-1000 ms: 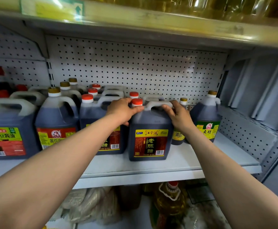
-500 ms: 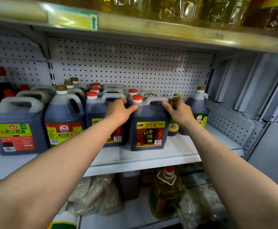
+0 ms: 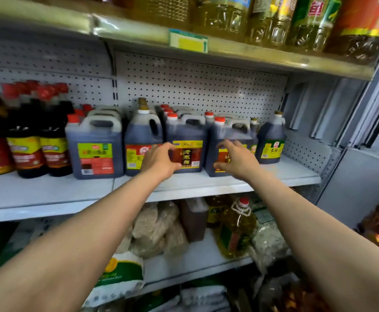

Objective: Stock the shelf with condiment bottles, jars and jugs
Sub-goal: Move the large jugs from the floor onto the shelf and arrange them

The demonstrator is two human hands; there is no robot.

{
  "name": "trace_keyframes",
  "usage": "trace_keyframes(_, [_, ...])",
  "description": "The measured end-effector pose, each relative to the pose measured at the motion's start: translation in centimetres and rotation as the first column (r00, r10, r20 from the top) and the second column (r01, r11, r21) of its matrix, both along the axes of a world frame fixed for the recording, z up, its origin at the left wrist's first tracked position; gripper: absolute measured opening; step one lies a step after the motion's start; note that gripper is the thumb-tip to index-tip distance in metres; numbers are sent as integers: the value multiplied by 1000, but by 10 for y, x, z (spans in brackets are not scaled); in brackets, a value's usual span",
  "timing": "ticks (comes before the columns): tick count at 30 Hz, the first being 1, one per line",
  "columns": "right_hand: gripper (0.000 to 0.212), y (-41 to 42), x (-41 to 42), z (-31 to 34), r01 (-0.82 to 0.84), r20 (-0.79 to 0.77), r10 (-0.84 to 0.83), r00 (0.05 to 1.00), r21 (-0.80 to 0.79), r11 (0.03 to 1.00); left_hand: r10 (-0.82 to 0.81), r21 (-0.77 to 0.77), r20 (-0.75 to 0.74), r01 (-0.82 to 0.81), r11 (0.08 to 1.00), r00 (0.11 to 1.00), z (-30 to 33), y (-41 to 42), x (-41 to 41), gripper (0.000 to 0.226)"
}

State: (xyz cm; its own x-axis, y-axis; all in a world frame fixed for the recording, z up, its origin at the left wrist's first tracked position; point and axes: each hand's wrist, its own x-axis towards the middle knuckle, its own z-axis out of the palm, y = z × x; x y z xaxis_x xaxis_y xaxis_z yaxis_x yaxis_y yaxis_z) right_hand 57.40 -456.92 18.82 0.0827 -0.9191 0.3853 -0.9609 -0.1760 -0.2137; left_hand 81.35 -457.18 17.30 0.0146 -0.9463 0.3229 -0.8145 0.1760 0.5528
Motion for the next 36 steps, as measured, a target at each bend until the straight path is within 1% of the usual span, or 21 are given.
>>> trace_keyframes(4, [60,58,77,-42,-50,-79,55,995,57,997,6,35,87,-9,999,996,-45,66,79,60])
trace_keyframes(8, [60,109,155,-87,-137,-61,149,987,158,978,40,121,184,-63,991,982,-88,125,149,56])
trace_keyframes(10, [65,130,187,-106,-160,-84,180,980,200,967,48,169,196,-81,982,980,-104,147,175,56])
trace_keyframes(12, [64,145,210,-123,-185,-108,213,971,224,957,64,211,184,-103,972,981,-119,163,195,58])
trace_keyframes(17, [60,160,244,-158,-224,-109,270,957,315,922,106,266,190,-155,951,976,-158,185,228,60])
trace_keyframes(22, [58,156,254,-211,-253,-76,313,947,429,867,133,417,185,-200,887,974,-213,197,239,63])
trace_keyframes(26, [56,152,253,-284,-264,0,311,951,525,809,120,534,174,-196,823,977,-278,201,239,58])
trace_keyframes(30, [56,152,252,-377,-245,56,270,961,622,744,119,647,154,-191,738,981,-363,208,243,60])
trace_keyframes(32, [58,155,252,-427,-236,66,264,962,681,693,110,705,155,-188,684,982,-410,213,249,60])
trace_keyframes(36, [53,163,257,-532,-242,154,197,968,782,575,115,788,78,-132,601,990,-508,229,253,65])
